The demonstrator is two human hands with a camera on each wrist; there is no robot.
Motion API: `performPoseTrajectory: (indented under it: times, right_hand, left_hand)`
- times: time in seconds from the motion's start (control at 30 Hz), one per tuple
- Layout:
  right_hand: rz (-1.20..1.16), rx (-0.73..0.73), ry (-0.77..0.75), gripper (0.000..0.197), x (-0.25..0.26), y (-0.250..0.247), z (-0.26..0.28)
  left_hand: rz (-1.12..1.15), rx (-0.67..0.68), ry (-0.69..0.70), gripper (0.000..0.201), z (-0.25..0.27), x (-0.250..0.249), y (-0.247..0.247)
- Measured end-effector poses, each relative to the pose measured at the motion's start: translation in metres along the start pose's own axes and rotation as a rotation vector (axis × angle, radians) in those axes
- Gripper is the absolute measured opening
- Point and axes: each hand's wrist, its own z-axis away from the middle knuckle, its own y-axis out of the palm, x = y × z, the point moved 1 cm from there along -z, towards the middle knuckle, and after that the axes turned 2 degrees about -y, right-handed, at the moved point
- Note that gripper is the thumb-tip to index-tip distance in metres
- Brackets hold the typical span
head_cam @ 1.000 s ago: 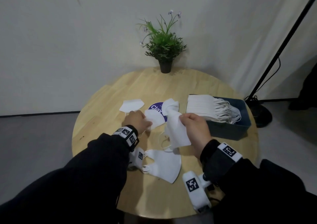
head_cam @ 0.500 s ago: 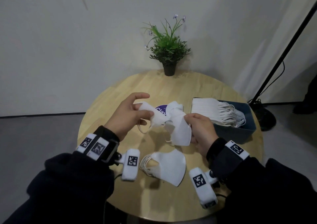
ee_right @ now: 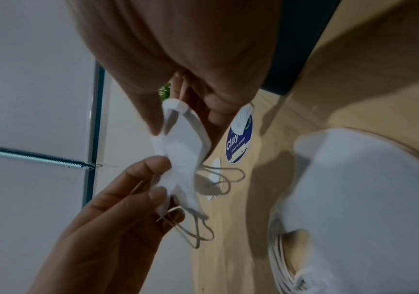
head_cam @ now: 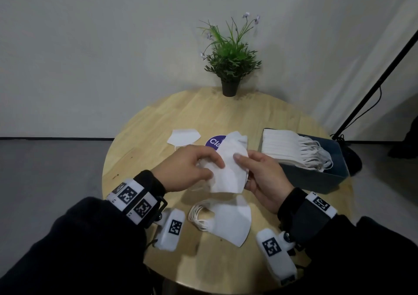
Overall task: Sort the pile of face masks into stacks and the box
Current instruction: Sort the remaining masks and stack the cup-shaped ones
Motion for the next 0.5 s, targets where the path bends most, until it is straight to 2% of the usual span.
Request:
performPoseTrajectory:
  times: [0.1,0.2,0.27,0.4,0.5]
  right_hand:
    - [0.097,0.009,-0.073,0.025,-0.001,-0.001,0.001]
    - [0.189,0.067,-0.117,0.022,0.002,0.001,0.006]
    - [0.213,0.109,-0.125,0.023,0.002,0.002,0.009]
    - [0.234,0.140,-0.137,0.023,0.001,0.004,0.013]
    - [0.249,0.088,-0.167,0.015,0.001,0.001,0.014]
  left_hand:
    - [0.083,-0.100,-0.012,0.027,0.000,0.008,-0.005]
    - [0.121,-0.188,0.017,0.043,0.000,0.010,-0.005]
    - [0.106,-0.178,0.061,0.049,-0.001,0.007,-0.001]
    - [0.160,-0.145,0.086,0.019,-0.009,0.008,0.006]
    - [0.182,-0.172,0.035,0.008,-0.011,0.008,0.007]
